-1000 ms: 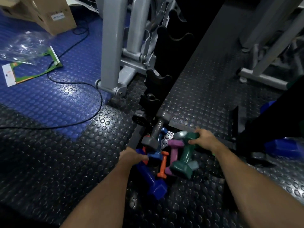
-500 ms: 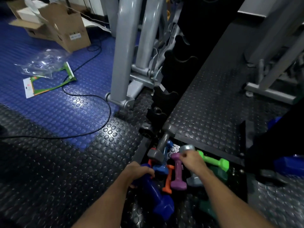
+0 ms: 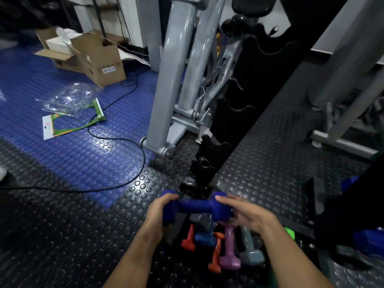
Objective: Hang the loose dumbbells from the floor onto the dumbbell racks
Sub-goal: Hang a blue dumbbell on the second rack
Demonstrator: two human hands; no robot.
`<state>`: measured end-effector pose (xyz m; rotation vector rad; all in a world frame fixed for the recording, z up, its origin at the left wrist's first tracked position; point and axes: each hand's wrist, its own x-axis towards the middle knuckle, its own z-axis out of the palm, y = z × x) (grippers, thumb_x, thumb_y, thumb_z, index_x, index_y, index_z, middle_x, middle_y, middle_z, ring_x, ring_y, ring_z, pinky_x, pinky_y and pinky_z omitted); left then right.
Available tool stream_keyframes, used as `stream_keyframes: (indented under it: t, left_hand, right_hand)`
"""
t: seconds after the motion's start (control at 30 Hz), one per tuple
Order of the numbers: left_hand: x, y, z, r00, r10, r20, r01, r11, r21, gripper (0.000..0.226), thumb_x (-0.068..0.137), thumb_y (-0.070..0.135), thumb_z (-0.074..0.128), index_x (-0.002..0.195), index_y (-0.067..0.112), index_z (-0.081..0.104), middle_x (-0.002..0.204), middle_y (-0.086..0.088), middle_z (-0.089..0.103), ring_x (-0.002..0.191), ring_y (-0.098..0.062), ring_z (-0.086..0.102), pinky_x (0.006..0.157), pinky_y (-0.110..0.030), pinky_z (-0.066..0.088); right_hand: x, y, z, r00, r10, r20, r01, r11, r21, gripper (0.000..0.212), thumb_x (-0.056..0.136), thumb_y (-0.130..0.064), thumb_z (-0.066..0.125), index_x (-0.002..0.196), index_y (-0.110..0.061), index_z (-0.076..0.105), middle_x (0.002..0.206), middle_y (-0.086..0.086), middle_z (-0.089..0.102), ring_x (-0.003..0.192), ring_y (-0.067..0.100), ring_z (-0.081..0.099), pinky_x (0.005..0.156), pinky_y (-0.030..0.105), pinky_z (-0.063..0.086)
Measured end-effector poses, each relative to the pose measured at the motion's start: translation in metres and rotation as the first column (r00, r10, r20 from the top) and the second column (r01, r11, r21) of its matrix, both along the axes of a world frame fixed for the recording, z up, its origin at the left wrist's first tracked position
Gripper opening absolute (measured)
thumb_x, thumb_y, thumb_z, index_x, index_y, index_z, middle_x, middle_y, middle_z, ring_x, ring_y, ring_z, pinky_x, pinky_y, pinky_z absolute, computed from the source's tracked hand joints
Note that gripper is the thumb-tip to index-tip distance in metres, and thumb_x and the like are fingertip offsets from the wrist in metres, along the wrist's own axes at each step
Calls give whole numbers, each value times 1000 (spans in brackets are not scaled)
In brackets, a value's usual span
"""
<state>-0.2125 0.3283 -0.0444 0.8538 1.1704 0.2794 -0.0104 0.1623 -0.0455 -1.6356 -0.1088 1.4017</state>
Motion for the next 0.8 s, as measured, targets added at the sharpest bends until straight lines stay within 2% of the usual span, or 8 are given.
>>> stream_keyframes:
  t: [0.03, 0.1, 0.2, 0.27, 0.47, 0.53, 0.63, 0.8]
  left_hand:
    - [1, 4, 5, 999, 20, 40, -19, 1000, -24, 46, 64, 41, 80, 96, 10, 70, 76, -14, 67, 56, -24, 55, 49, -24, 38]
    - [-2, 17, 14, 991, 8, 135, 4, 996, -90, 40, 76, 34, 75, 106, 9, 68, 89, -20, 68, 64, -28, 60, 52, -26, 45]
    - [-13, 37, 22, 977, -78, 198, 110, 981, -159, 43, 76, 28, 73, 110, 3, 68, 97, -25, 72, 72, -33, 67, 61, -33, 53]
    - [-19, 38, 24, 980, -101, 172, 132, 975, -176, 41, 77, 28, 70, 108, 2, 69, 92, -24, 73, 62, -32, 68, 53, -30, 54]
    - [-28, 52, 17, 945, 253, 208, -225, 963, -149, 20, 80, 35, 65, 85, 17, 59, 71, -13, 60, 49, -26, 53, 44, -22, 42]
    - [-29, 60, 18, 899, 354, 256, -312, 931, -190, 16, 83, 36, 63, 80, 20, 59, 74, -11, 61, 50, -26, 53, 44, -23, 44]
    - [-17, 64, 24, 838, 435, 330, -364, 896, -256, 18, 84, 40, 65, 82, 22, 59, 80, -11, 63, 60, -28, 54, 47, -26, 48]
    - [33, 71, 44, 802, 436, 408, -383, 900, -208, 14, 91, 35, 64, 88, 21, 64, 74, -8, 66, 62, -23, 55, 60, -32, 46]
  right_hand:
    - [-2, 8, 11, 995, -79, 65, 76, 996, 51, 42, 80, -32, 85, 110, -9, 68, 101, 14, 76, 81, 23, 72, 90, 49, 58]
    - [-5, 27, 29, 961, -178, 211, 157, 981, 114, 29, 81, -26, 83, 98, -7, 70, 84, 7, 76, 73, 16, 69, 79, 37, 59]
    - [-8, 46, 35, 932, -236, 275, 198, 967, 157, 46, 68, -36, 90, 98, -5, 75, 86, 9, 78, 75, 18, 69, 78, 37, 57]
    - [-12, 53, 33, 922, -275, 273, 228, 955, 191, 58, 57, -40, 93, 99, -4, 76, 89, 11, 78, 78, 22, 68, 77, 38, 55]
    - [-7, 61, 36, 935, -312, 169, 275, 938, 209, 33, 92, -21, 74, 109, 6, 65, 102, 22, 76, 89, 32, 77, 80, 32, 62]
    - [1, 62, 37, 898, -341, 277, 313, 939, 142, 28, 97, -19, 69, 110, 4, 64, 96, 18, 74, 81, 27, 75, 72, 32, 61]
    - [7, 71, 38, 810, -362, 462, 352, 929, 111, 32, 93, -19, 69, 122, -9, 60, 101, 11, 74, 84, 20, 70, 77, 35, 57]
    - [0, 86, 45, 702, -278, 656, 291, 952, 92, 38, 94, -20, 68, 130, -18, 57, 98, -7, 67, 86, 11, 64, 70, 23, 47]
